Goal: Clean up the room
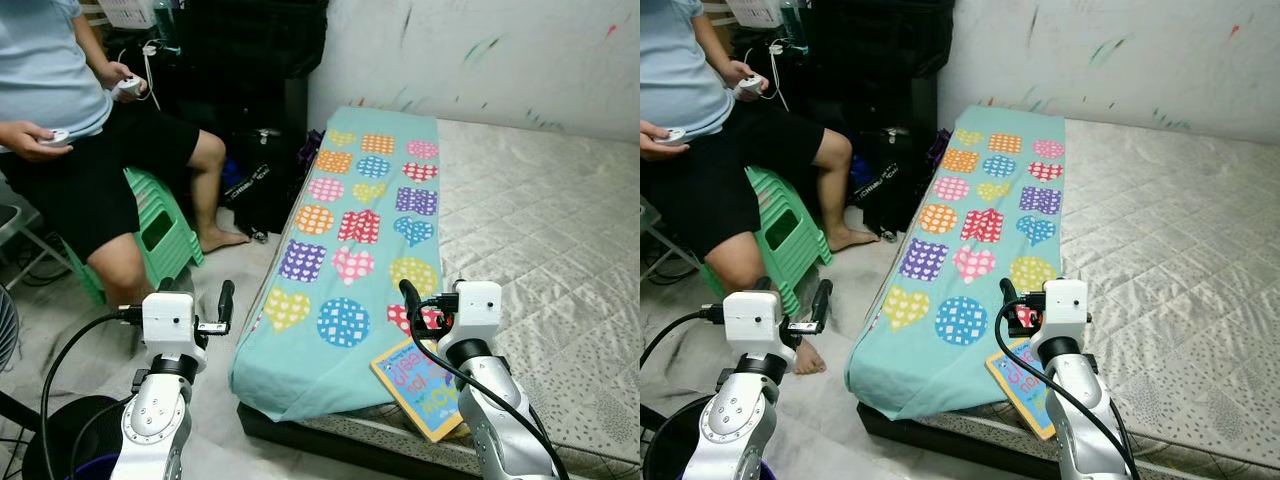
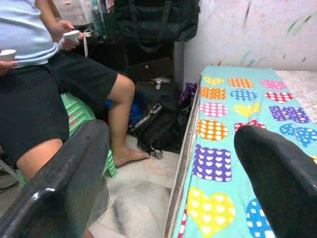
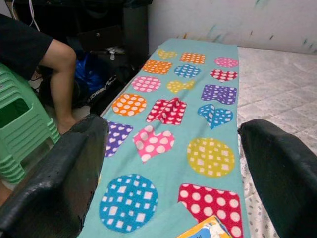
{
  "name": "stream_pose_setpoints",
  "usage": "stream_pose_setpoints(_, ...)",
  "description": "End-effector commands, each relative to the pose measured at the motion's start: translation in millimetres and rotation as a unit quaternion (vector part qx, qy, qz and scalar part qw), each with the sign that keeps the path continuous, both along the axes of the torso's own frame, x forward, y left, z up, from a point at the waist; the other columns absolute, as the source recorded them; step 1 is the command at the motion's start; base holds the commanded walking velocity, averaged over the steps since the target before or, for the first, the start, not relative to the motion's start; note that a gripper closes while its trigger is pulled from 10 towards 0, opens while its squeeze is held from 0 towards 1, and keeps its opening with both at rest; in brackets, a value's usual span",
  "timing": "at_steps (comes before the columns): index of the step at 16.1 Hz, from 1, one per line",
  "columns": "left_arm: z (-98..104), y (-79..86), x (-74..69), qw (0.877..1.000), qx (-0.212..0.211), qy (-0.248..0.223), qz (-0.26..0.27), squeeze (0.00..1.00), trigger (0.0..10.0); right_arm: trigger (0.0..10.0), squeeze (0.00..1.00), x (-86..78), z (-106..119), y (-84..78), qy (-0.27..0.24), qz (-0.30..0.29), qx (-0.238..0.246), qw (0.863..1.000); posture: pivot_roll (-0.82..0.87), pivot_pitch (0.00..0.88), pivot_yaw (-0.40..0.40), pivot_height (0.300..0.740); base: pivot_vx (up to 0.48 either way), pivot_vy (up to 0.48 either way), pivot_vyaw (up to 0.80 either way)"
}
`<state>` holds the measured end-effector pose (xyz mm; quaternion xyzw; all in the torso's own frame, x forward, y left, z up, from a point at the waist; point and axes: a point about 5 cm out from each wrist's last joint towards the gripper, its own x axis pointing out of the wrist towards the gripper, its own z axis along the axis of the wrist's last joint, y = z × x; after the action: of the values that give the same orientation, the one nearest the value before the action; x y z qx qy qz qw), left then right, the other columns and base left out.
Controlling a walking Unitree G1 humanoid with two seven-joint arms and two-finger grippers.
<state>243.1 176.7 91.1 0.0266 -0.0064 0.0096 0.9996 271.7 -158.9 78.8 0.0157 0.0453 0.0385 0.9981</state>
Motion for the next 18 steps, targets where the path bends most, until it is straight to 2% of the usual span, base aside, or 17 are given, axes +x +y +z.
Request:
stream_pose_setpoints(1,2.6,2.3,1.1,1.000,-0.004,-0.002,0.004,0.00,10.0,10.0,0.00,2.7,2.2,-1.2,-0.003,-0.001,-0.002,1.000,-0.14,0.000,0.012,0.740,0.000,0.000,-0.80)
stream_pose_setpoints(10,1.3,1.0,0.4,1.000,-0.016,0.008,-0.003,0.00,10.0,10.0,0.00,1.4,2.3,-3.1,-0.002,-0.005,-0.004,1.000,-0.14,0.000,0.008,0.740,0.000,0.000,-0.80)
stream_pose_setpoints(18,1.6,-0.8,-1.0,1.000,-0.006,0.010,-0.010,0.00,10.0,10.0,0.00,0.2,1.3,-4.0,0.001,-0.005,-0.005,1.000,-0.14,0.000,0.004,0.740,0.000,0.000,-0.80)
